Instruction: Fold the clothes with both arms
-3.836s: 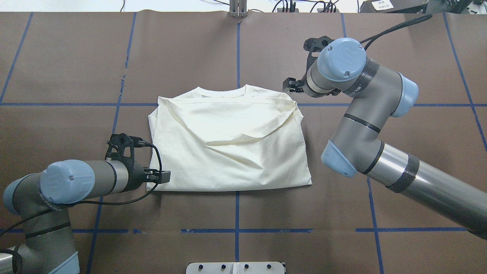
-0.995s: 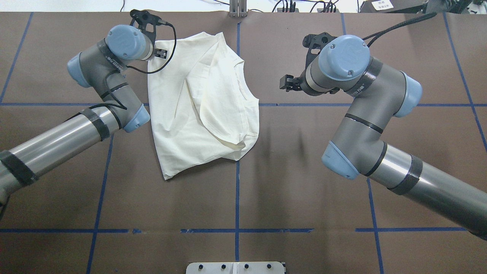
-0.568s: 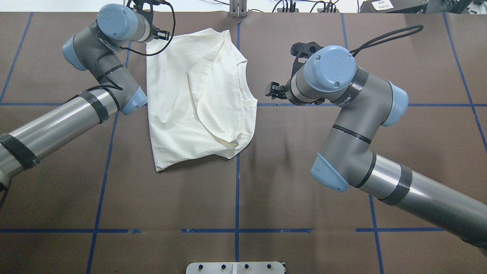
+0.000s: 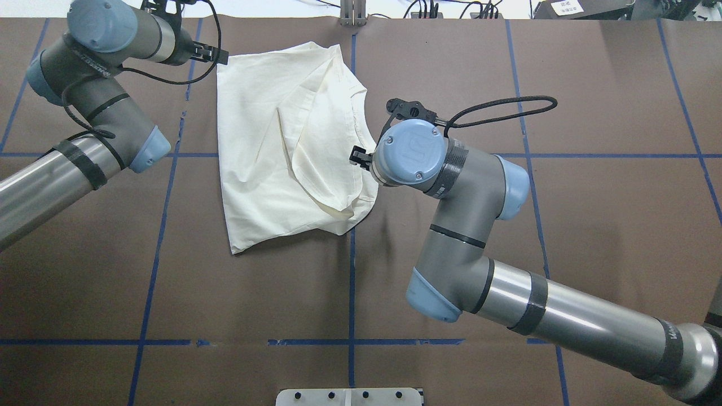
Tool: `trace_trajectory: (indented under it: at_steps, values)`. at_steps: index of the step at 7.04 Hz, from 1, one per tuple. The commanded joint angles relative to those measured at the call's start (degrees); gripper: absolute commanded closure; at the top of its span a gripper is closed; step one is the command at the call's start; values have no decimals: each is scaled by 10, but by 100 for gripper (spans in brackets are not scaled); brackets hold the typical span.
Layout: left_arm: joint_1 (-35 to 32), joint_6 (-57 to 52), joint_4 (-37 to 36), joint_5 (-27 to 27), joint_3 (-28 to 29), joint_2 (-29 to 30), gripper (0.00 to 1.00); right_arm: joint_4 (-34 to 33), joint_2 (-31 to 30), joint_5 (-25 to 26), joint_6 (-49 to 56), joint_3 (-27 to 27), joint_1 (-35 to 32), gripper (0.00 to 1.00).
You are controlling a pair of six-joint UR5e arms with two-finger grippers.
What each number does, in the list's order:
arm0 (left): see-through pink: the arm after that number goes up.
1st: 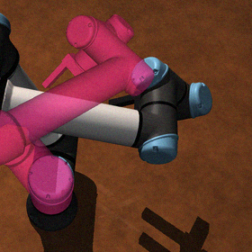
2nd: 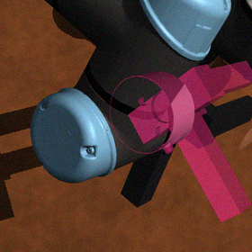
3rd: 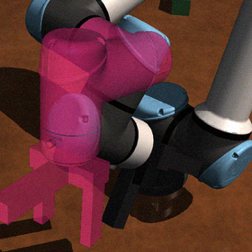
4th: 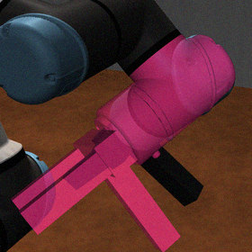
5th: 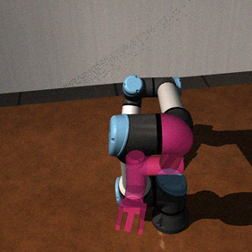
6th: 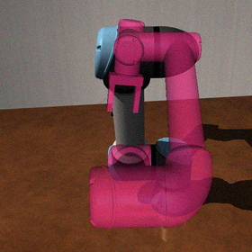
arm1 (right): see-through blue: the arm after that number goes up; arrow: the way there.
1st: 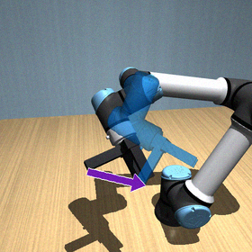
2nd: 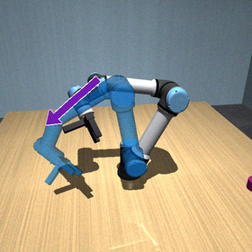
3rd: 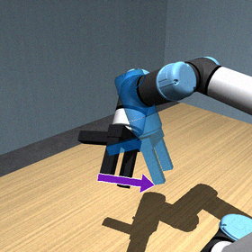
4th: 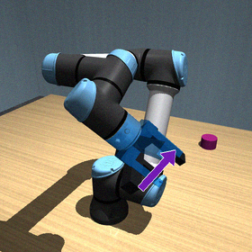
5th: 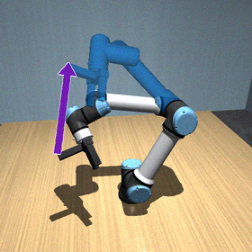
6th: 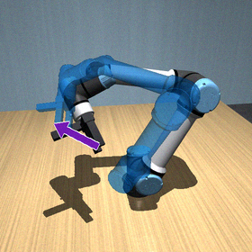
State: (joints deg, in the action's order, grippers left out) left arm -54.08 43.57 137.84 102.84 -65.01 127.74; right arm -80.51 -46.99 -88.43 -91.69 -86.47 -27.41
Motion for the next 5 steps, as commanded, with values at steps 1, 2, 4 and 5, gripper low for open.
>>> trace_trajectory:
  at_steps: [1,2,4,5]
  values:
    - [1,0,-3,0,-14,-4,0,5,21,34,-15,48,17,38]
    - [2,1,-4,0,-14,-5,0,6,18,34,-15,49,20,45]
    - [3,1,-3,0,-14,-8,0,5,14,35,-14,53,27,46]
    - [3,1,-3,0,-14,-8,0,5,12,36,-13,53,29,50]
